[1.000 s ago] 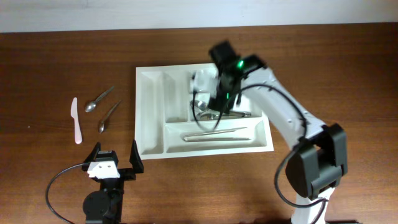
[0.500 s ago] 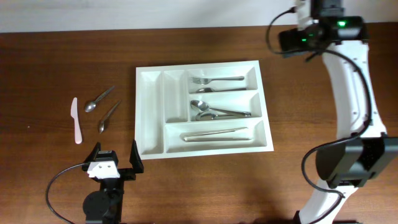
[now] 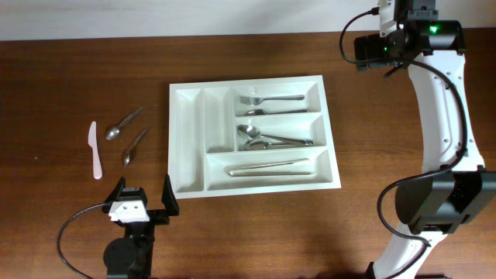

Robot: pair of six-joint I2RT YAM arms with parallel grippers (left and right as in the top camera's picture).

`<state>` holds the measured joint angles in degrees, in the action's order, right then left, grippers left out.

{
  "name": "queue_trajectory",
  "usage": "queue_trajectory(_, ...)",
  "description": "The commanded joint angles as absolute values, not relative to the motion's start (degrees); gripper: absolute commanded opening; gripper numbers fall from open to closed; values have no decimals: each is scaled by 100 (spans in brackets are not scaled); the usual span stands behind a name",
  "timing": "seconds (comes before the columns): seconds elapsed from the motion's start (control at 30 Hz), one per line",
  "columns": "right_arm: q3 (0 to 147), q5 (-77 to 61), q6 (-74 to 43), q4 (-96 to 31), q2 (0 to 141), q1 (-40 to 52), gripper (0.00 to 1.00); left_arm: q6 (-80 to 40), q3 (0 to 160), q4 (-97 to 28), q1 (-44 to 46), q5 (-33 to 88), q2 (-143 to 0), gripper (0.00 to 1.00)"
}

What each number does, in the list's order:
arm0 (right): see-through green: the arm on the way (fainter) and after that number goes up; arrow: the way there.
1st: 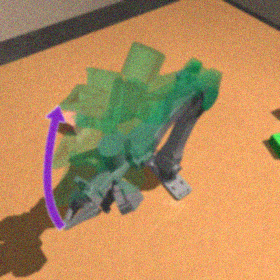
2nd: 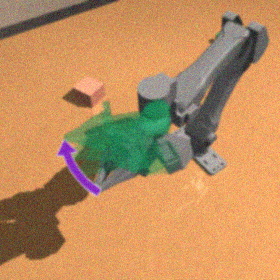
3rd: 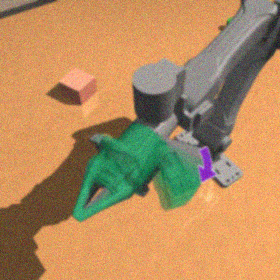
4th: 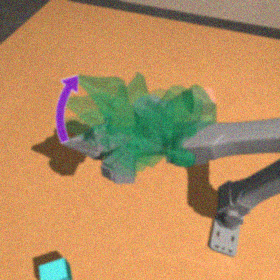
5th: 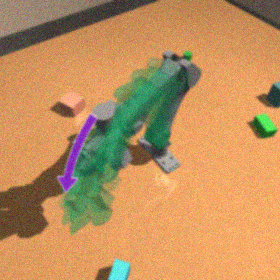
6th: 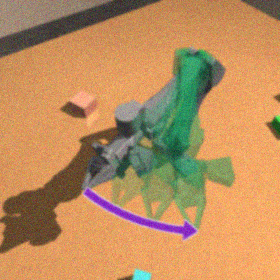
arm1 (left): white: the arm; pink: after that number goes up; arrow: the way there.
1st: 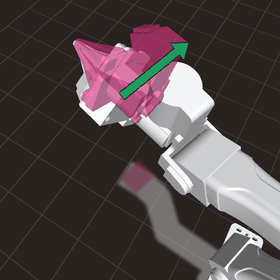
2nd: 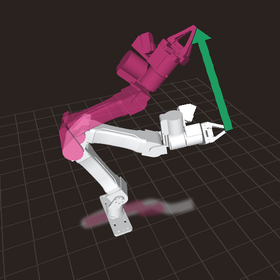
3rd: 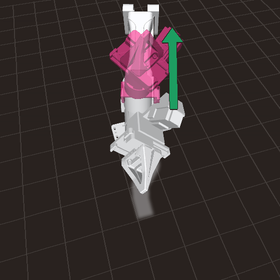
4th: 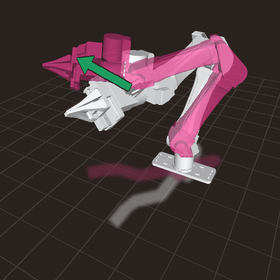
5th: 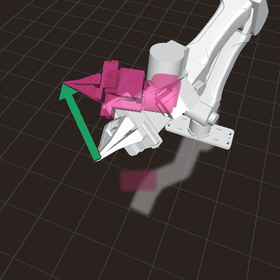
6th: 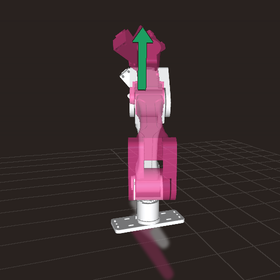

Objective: Pack container
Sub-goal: 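Lift the right gripper away from the tray toward the right, then raise the left gripper and move it over the spoons left of the tray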

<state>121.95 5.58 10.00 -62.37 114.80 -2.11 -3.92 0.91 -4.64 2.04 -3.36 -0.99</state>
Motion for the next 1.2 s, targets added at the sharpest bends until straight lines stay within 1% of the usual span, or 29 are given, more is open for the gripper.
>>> queue_trajectory(0.0,12302,607,913,-6233,11432,-217,99,-379,58,-462,169,-274,-78,99)
queue_trajectory(0.2,12302,604,913,-6235,11432,-217,99,-379,58,-462,169,-274,-78,99)
queue_trajectory(0.3,12302,607,913,-6235,11432,-217,99,-379,58,-381,169,-526,-78,99)
queue_trajectory(0.73,12302,604,913,-6235,11432,-217,99,-303,67,-366,169,-882,-78,99)
queue_trajectory(0.87,12302,604,913,-6235,11432,-217,99,-305,423,-521,167,-908,-115,99)
queue_trajectory(1.0,12302,604,913,-6235,11432,-217,99,-760,1332,-1533,86,-1168,-666,99)
queue_trajectory(1.1,12302,604,913,-6235,11432,-217,99,-956,1975,-1704,-93,-1170,-1420,99)
queue_trajectory(1.17,12302,604,913,-6233,11432,-217,99,-956,2554,-1776,-294,-1262,-2169,99)
